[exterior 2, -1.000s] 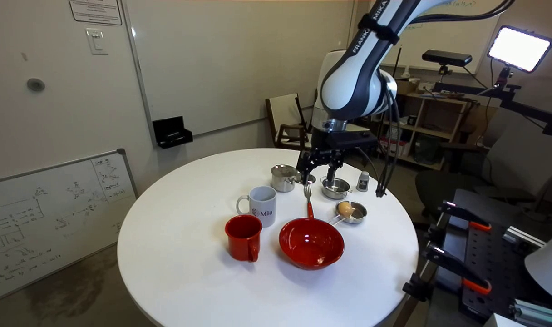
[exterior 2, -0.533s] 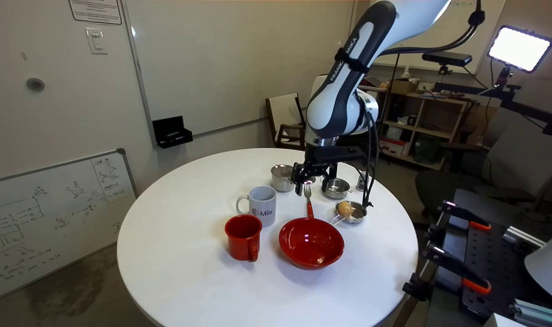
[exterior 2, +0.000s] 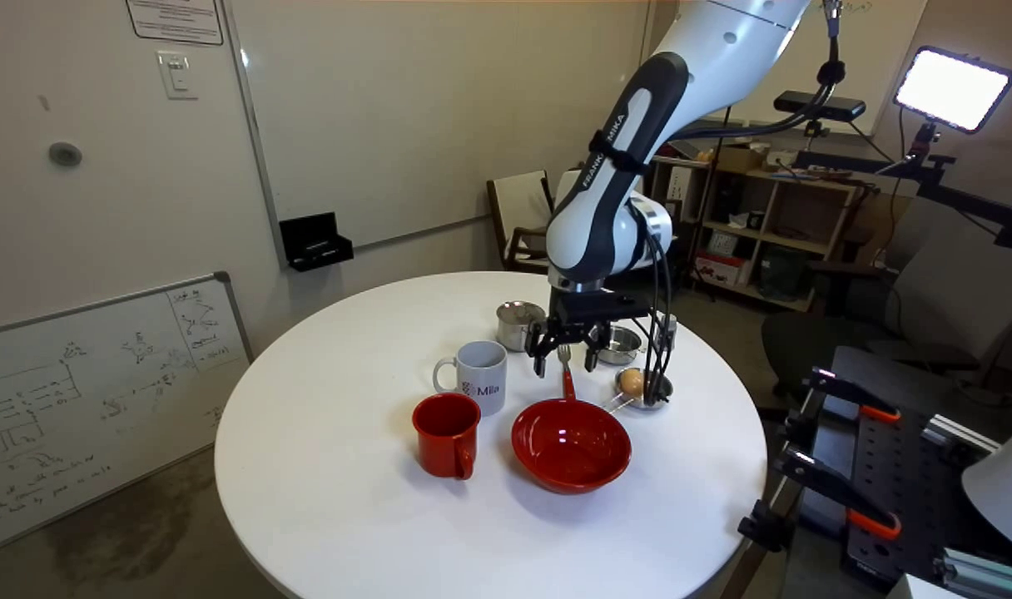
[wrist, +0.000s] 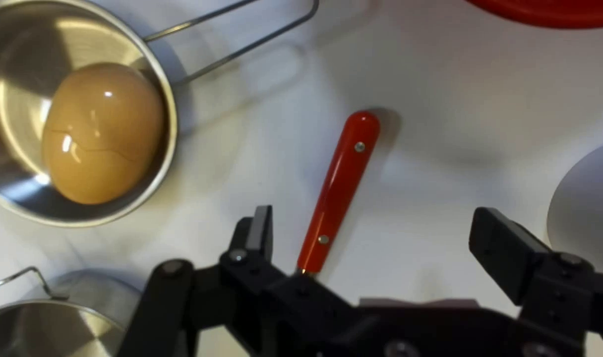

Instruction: Move the folk

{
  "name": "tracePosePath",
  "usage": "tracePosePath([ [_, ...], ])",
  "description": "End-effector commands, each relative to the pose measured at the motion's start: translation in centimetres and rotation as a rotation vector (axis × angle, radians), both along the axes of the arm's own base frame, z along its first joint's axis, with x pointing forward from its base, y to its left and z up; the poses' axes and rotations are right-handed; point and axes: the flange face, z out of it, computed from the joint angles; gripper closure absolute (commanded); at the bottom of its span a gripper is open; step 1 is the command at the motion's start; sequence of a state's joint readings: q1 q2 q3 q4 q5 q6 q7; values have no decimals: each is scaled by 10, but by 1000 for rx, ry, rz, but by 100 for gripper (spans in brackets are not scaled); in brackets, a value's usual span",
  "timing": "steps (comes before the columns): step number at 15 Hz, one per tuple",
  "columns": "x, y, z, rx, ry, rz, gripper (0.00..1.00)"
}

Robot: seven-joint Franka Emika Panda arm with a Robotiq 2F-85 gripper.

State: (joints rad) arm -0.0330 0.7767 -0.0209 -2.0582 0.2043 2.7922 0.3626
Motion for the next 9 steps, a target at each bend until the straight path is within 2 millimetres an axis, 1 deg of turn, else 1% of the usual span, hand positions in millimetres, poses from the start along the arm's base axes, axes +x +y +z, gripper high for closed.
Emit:
tracePosePath([
  [1, 7, 6, -12, -6, 20, -67, 0],
  [7, -2, -1, -22, -32, 34, -165, 0],
  [9, -3, -1, -25, -32, 38, -185, 28],
])
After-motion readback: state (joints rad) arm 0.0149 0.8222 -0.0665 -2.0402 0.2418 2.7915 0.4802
